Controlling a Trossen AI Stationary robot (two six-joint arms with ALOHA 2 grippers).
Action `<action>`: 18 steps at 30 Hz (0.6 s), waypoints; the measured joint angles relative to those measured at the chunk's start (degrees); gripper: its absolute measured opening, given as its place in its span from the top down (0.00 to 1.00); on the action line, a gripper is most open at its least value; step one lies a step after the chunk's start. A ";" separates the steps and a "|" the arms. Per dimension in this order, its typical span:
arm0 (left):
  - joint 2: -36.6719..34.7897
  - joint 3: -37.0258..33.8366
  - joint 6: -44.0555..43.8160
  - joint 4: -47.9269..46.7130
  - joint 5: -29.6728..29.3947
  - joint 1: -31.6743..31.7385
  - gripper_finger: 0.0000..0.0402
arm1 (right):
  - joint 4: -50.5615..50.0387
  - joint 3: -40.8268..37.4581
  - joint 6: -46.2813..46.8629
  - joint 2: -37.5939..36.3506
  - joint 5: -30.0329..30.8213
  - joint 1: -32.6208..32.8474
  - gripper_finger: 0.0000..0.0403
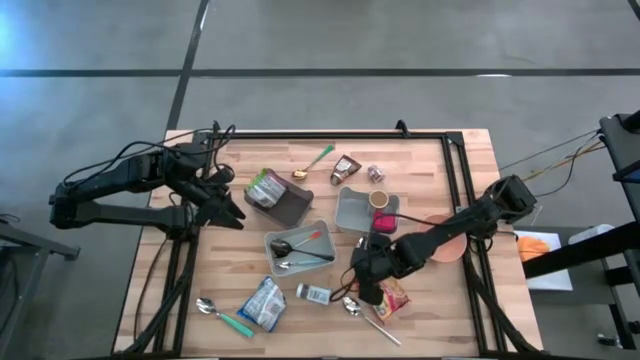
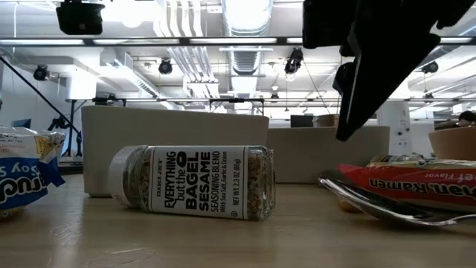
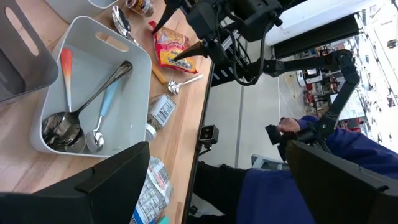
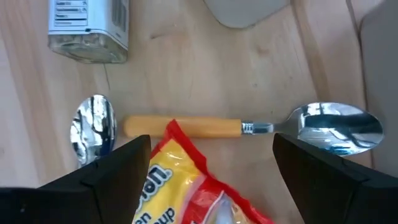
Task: Pick & Place Food Item
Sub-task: Put the red noodle pack into the black bin
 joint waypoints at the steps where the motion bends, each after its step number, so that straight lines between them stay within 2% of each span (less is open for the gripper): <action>1: 0.00 0.00 0.01 0.00 0.00 -0.01 0.05 | 0.00 -0.01 0.20 -0.01 -0.45 -0.04 0.17; 12: 0.02 -0.02 0.04 0.00 -0.57 -0.02 0.05 | 2.97 -0.39 5.17 0.08 -2.07 0.03 0.17; 18: 0.04 -0.02 1.08 0.00 -0.85 -0.01 0.05 | 2.71 0.42 8.19 4.34 -5.56 0.14 0.17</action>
